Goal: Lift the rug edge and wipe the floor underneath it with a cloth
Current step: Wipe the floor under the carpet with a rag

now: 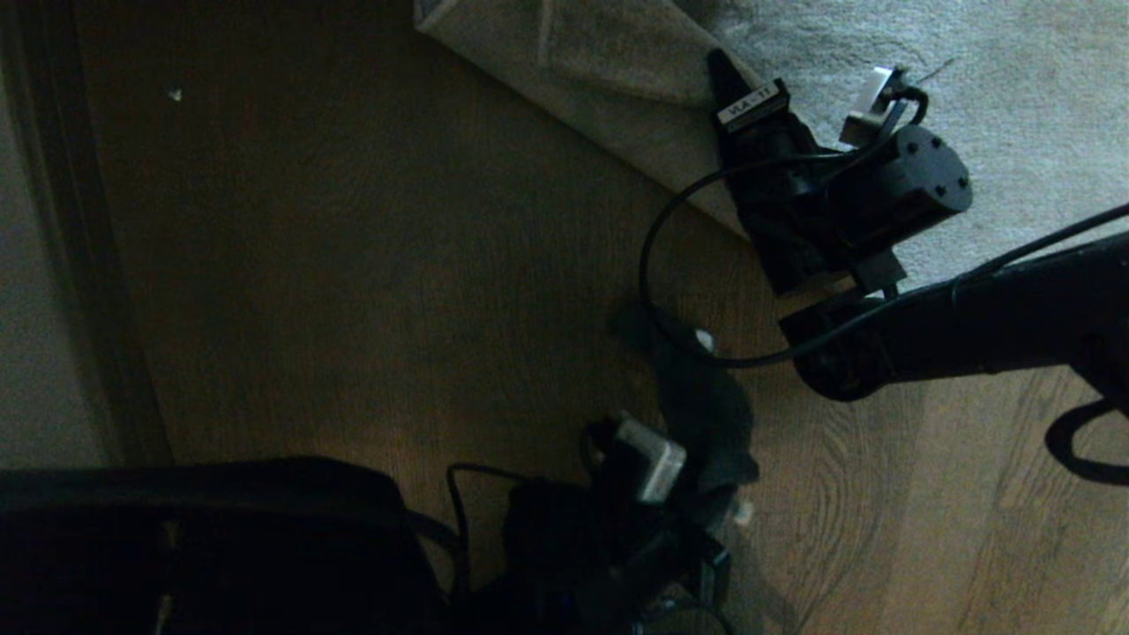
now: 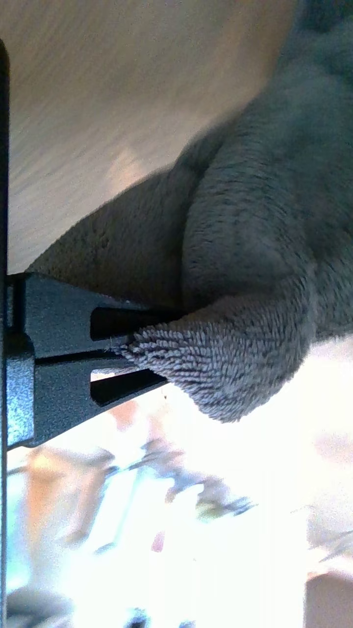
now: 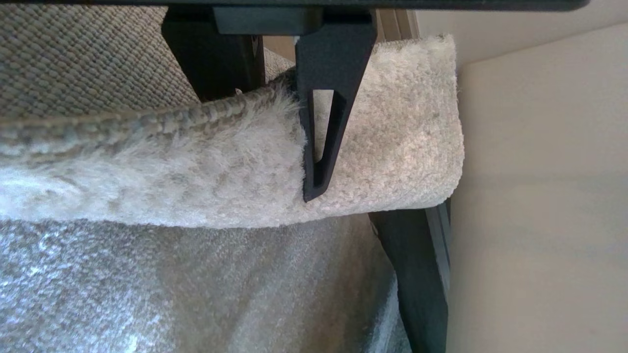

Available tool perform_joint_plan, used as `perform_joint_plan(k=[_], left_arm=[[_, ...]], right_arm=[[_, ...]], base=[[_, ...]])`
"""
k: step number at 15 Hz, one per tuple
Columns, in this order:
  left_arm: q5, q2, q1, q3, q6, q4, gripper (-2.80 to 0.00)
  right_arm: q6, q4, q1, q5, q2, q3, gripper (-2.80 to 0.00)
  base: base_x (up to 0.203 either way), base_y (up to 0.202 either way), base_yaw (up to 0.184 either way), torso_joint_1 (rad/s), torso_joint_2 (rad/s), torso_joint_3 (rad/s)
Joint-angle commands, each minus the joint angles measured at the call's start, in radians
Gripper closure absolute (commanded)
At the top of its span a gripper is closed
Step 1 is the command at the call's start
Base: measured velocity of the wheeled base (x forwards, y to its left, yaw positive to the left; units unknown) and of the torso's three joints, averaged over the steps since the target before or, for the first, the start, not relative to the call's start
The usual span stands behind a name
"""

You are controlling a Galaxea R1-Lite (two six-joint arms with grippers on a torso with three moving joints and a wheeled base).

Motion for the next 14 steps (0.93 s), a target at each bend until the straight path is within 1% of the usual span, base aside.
perform_joint_plan(k=[1,3,5,7,9,12,14], left_arm=[[0.018,0.059,-0.056,0.033,0.0,-0.047,0.0],[0.028,0.079,-0.05,0.027,-0.004,-0.047,0.0],[0.028,0.08,-0.01,0.017,-0.005,-0.047,0.0],[0.022,0.08,0.068,-0.006,-0.008,-0.047,0.0],[0.008,0.086,0.159,-0.061,-0.01,-0.047,0.0],[-0.042,0.088,0.29,-0.148,-0.011,-0.047,0.0],[-0.069,0.086,0.361,-0.162,-0.011,-0.047,0.0]], right_arm=[[0.004,-0.01,0.0,-0.001,-0.004,0.002,0.0],[0.003,-0.01,0.0,-0.001,-0.002,0.0,0.0],[0.004,-0.01,0.002,0.0,0.001,-0.001,0.0],[0.004,-0.01,0.003,0.0,0.004,-0.001,0.0],[0.003,-0.01,0.006,0.0,0.005,0.0,0.0],[0.003,-0.01,0.008,-0.001,0.011,0.003,0.0],[0.003,-0.01,0.008,0.0,0.013,0.005,0.0]], base=[[0.0,0.0,0.0,0.0,0.0,0.0],[0.0,0.0,0.0,0.0,0.0,0.0],[0.0,0.0,0.0,0.0,0.0,0.0],[0.0,0.0,0.0,0.0,0.0,0.0],[0.0,0.0,0.0,0.0,0.0,0.0],[0.0,0.0,0.0,0.0,0.0,0.0],[0.0,0.0,0.0,0.0,0.0,0.0]])
